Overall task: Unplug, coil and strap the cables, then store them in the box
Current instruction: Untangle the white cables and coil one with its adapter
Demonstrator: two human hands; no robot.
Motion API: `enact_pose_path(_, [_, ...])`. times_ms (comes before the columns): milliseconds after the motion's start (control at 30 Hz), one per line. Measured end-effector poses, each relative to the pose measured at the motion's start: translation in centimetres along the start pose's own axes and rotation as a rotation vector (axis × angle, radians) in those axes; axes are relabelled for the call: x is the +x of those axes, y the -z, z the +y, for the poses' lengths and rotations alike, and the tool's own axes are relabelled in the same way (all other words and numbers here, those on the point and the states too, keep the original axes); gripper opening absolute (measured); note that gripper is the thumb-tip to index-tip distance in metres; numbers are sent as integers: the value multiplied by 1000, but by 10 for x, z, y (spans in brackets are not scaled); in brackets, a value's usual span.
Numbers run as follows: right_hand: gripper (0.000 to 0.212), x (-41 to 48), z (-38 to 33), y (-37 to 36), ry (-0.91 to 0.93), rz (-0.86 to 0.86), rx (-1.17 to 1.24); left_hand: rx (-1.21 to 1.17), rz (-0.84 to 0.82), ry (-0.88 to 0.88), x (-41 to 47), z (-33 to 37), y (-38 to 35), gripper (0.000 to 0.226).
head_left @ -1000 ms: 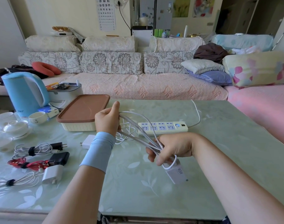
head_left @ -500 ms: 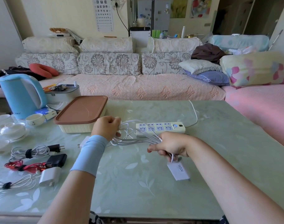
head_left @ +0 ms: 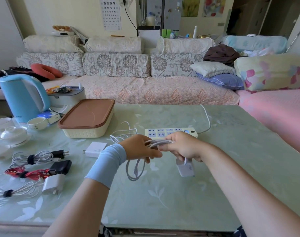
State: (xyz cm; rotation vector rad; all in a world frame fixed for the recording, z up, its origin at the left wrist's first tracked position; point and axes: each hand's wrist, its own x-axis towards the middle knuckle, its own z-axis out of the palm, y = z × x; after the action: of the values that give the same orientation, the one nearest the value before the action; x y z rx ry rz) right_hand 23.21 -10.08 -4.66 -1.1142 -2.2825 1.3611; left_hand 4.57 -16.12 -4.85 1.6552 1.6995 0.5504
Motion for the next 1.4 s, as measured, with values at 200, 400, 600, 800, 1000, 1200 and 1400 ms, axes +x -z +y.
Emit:
enact_pose_path(200, [23,-1,-1,3,124,-82,182,-645,91,-11,-4,5,4,38])
enact_pose_path(400, [35,2,-8,-12,41,26,226,-828,139,37,0,4,-2,38])
enact_pose_path(600, [35,6,-3,-7,49,240,244,-654,-11,46,-4,2,-3,25])
enact_pose_path(800, [39,6,-9,-13,34,196,467,-1032,96,-50,1,5,-6,25])
enact_pose_path(1000, [58,3,-11,-24,-90,17,419,-1102,183,-76,7,2,-8,29])
enact_pose_path(1200, [51,-1,-13,-25,-44,-184,644,-1185,44,-304,1,11,-10,49])
enact_pose_path(1400, [39,-7,-19,-22,36,-197,328,-1052,168,-357,1,15,-15,33])
